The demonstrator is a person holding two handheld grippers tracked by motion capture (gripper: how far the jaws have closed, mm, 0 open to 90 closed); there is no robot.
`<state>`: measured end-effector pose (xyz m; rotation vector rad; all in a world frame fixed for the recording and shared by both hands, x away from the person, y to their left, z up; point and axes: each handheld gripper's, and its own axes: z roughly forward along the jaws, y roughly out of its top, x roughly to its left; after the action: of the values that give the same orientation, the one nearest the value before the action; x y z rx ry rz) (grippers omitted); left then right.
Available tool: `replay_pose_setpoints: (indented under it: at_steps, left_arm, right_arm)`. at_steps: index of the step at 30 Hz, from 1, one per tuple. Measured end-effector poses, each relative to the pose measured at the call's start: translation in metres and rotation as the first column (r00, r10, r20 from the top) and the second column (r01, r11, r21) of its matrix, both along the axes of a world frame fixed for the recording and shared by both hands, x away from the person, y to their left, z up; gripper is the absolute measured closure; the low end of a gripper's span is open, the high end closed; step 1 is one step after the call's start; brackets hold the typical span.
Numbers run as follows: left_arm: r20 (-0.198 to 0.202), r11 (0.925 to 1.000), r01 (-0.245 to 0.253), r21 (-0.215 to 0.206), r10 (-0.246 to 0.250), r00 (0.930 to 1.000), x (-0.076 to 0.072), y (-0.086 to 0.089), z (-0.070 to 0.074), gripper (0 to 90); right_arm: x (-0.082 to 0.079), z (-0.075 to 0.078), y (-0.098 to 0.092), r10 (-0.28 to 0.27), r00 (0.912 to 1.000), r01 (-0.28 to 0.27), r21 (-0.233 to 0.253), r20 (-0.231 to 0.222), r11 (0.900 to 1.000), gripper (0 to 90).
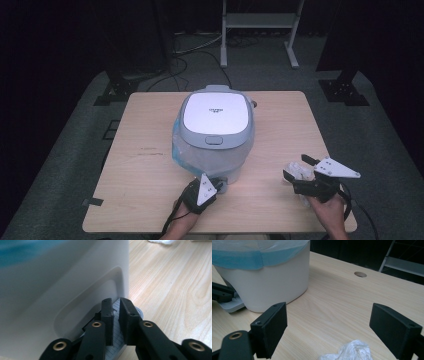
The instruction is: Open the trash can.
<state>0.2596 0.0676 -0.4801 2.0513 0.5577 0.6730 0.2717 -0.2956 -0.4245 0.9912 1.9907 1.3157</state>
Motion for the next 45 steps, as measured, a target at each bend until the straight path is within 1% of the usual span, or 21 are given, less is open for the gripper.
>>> replay_pose_setpoints:
  at_steps: [2,4,8,13,16,17,18,19,22,23,26,29,33,34,36,38,39,40,41,42,45]
  left_arm:
    - [0.018,0.9999,0.002,0.014,-0.002,0.9998,-0.002,-0.001,-0.001,88.0]
    - [-0.009,1.0000,0.004,-0.009,-0.004,1.0000,0.000,0.000,-0.001,88.1]
    - [0.000,0.9999,0.012,0.005,-0.012,0.9999,0.000,-0.001,-0.001,88.1]
    - [-0.038,0.9997,0.021,0.009,-0.020,0.9991,0.004,0.000,-0.001,88.0]
    - [-0.050,0.9991,0.028,0.032,-0.027,0.9984,0.005,-0.002,-0.002,87.8]
    - [-0.065,0.9988,0.031,0.039,-0.029,0.9975,0.006,-0.002,-0.002,87.8]
    - [-0.078,0.9978,0.037,0.055,-0.033,0.9964,0.007,-0.002,-0.002,87.4]
    - [-0.087,0.9985,0.036,0.042,-0.032,0.9957,0.008,-0.002,-0.002,87.2]
    - [-0.116,0.9980,0.042,0.048,-0.037,0.9925,0.011,-0.001,-0.001,87.2]
    - [-0.116,0.9980,0.042,0.048,-0.037,0.9925,0.011,-0.001,-0.001,87.2]
    - [-0.110,0.9976,0.042,0.055,-0.036,0.9933,0.011,-0.001,-0.001,87.1]
    - [-0.109,0.9976,0.042,0.055,-0.036,0.9934,0.010,-0.001,-0.001,87.1]
    - [-0.117,0.9980,0.041,0.047,-0.036,0.9925,0.011,0.000,-0.001,86.9]
    - [-0.119,0.9984,0.040,0.041,-0.034,0.9923,0.011,0.000,-0.001,86.9]
    - [-0.125,0.9988,0.037,0.032,-0.033,0.9917,0.012,0.000,-0.001,86.3]
    - [-0.121,0.9984,0.040,0.041,-0.034,0.9920,0.012,0.000,-0.001,86.2]
    - [-0.121,0.9984,0.038,0.041,-0.033,0.9921,0.012,0.000,-0.001,86.2]
    - [-0.121,0.9984,0.038,0.042,-0.033,0.9921,0.012,0.000,-0.001,86.2]
    - [-0.121,0.9984,0.038,0.042,-0.033,0.9921,0.012,0.000,-0.001,86.2]
    - [-0.122,0.9984,0.039,0.041,-0.034,0.9920,0.012,0.000,-0.001,86.2]
    - [-0.132,0.9993,0.031,0.022,-0.028,0.9908,0.013,0.000,-0.001,84.4]
  right_arm:
    - [0.000,0.001,0.000,0.000,1.0000,0.000,-0.005,-0.001,1.000,13.2]
    - [-0.001,0.001,0.000,0.000,1.0000,0.000,-0.003,0.001,1.000,13.3]
    - [-0.001,0.002,0.000,0.000,1.0000,0.000,-0.001,0.000,1.000,13.3]
    - [0.000,0.004,-0.004,0.001,0.9999,-0.002,-0.013,-0.016,1.000,13.2]
    - [0.004,0.006,-0.013,0.019,0.9981,-0.020,-0.015,-0.059,1.000,13.2]
    - [0.004,0.006,-0.013,0.019,0.9981,-0.020,-0.015,-0.059,1.000,13.2]
    - [0.005,0.006,-0.015,0.027,0.9962,-0.029,-0.020,-0.082,0.999,13.3]
    - [0.006,0.005,-0.017,0.033,0.9940,-0.037,-0.031,-0.104,0.999,13.3]
    - [0.012,-0.003,-0.026,0.046,0.9832,-0.057,-0.056,-0.177,0.997,13.7]
    - [0.012,-0.003,-0.026,0.046,0.9832,-0.057,-0.056,-0.177,0.997,13.7]
    - [0.017,-0.009,-0.029,0.050,0.9726,-0.070,-0.081,-0.227,0.994,15.2]
    - [0.023,-0.014,-0.029,0.066,0.9594,-0.100,-0.112,-0.274,0.989,23.0]
    - [0.035,-0.021,-0.031,0.045,0.9388,-0.101,-0.148,-0.341,0.984,31.5]
    - [0.035,-0.021,-0.031,0.045,0.9388,-0.101,-0.148,-0.341,0.984,31.5]
    - [0.039,-0.022,-0.030,0.025,0.9310,-0.094,-0.173,-0.364,0.980,34.9]
    - [0.044,-0.025,-0.031,0.017,0.9281,-0.091,-0.183,-0.372,0.979,38.4]
    - [0.048,-0.028,-0.030,0.010,0.9185,-0.095,-0.197,-0.395,0.976,42.3]
    - [0.050,-0.030,-0.029,0.005,0.9141,-0.097,-0.207,-0.405,0.974,44.6]
    - [0.052,-0.033,-0.029,-0.001,0.9101,-0.099,-0.219,-0.414,0.971,47.8]
    - [0.052,-0.033,-0.029,-0.001,0.9101,-0.099,-0.219,-0.414,0.971,47.8]
    - [0.057,-0.038,-0.026,-0.028,0.8984,-0.099,-0.264,-0.438,0.959,60.0]
